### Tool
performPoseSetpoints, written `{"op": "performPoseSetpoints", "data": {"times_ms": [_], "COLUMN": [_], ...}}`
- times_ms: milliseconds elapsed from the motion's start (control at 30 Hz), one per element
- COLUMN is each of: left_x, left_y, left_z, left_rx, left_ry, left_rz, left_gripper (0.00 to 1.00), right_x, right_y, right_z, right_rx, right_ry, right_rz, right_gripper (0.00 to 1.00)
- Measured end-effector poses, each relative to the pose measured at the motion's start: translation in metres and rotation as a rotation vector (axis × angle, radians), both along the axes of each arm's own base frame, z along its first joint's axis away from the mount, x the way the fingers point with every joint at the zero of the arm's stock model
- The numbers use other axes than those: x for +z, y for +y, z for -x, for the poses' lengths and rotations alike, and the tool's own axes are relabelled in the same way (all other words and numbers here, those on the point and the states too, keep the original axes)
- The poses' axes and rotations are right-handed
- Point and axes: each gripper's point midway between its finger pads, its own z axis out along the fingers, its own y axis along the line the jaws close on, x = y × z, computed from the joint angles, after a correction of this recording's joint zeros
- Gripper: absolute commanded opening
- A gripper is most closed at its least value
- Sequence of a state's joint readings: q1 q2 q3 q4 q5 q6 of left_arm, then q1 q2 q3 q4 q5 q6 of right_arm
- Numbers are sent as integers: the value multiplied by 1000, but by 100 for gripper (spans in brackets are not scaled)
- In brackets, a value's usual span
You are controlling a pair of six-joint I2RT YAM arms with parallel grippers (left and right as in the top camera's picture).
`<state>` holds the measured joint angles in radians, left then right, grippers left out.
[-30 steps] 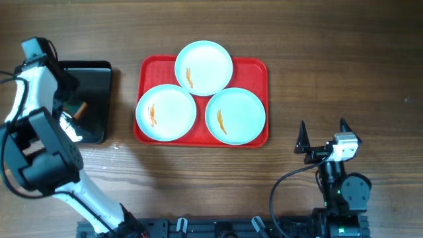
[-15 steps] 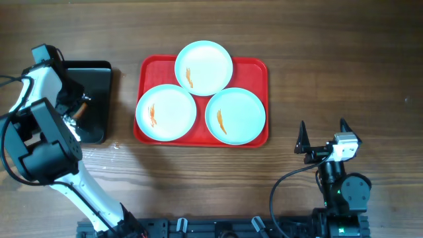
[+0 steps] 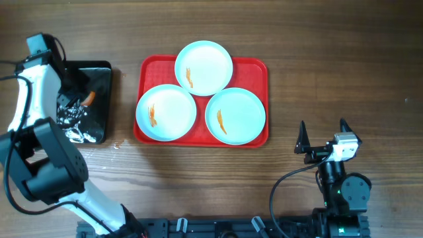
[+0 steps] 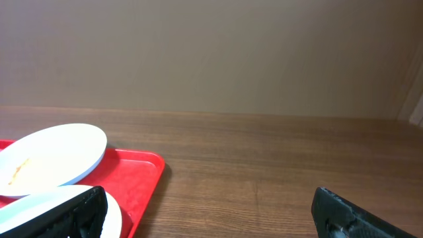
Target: Clean dirty plates on tray and stack at the side
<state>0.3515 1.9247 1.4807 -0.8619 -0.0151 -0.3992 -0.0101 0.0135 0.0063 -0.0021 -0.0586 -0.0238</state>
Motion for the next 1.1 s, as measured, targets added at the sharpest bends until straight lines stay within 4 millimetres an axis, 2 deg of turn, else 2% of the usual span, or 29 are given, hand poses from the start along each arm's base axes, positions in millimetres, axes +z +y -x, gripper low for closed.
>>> {"op": "performPoseSetpoints", "data": {"times_ms": [133, 233, 300, 333, 367, 400, 467, 500, 567, 733, 900, 1100], "left_x": [-2, -11, -20, -23, -27, -30, -34, -36, -39, -40, -45, -56], "left_y": [-15, -8, -1, 3, 7, 11, 15, 16, 17, 14, -12, -23], "left_z": [-5, -1, 2, 4, 6, 8, 10, 11, 12, 17, 24, 32], "left_rx": [-224, -307, -323, -330, -332, -325, -327, -325, -322, -323, -342, -310], "left_ry": [19, 68, 111, 129, 146, 158, 172, 178, 185, 202, 194, 196], "left_rz": [-34, -80, -115, -132, -141, -147, -151, -149, -147, -127, 15, 78], "left_gripper": [8, 8, 12, 21, 46, 59, 61, 67, 72, 64, 61, 60], "right_x": [0, 0, 0, 0, 0, 0, 0, 0, 0, 0, 0, 0], "right_y": [0, 0, 0, 0, 0, 0, 0, 0, 0, 0, 0, 0], "right_z": [0, 0, 0, 0, 0, 0, 0, 0, 0, 0, 0, 0], "right_rx": [0, 0, 0, 0, 0, 0, 0, 0, 0, 0, 0, 0], "right_ry": [0, 0, 0, 0, 0, 0, 0, 0, 0, 0, 0, 0], "right_rz": [0, 0, 0, 0, 0, 0, 0, 0, 0, 0, 0, 0], "right_gripper": [100, 100, 100, 100, 100, 100, 100, 100, 100, 100, 100, 100]}}
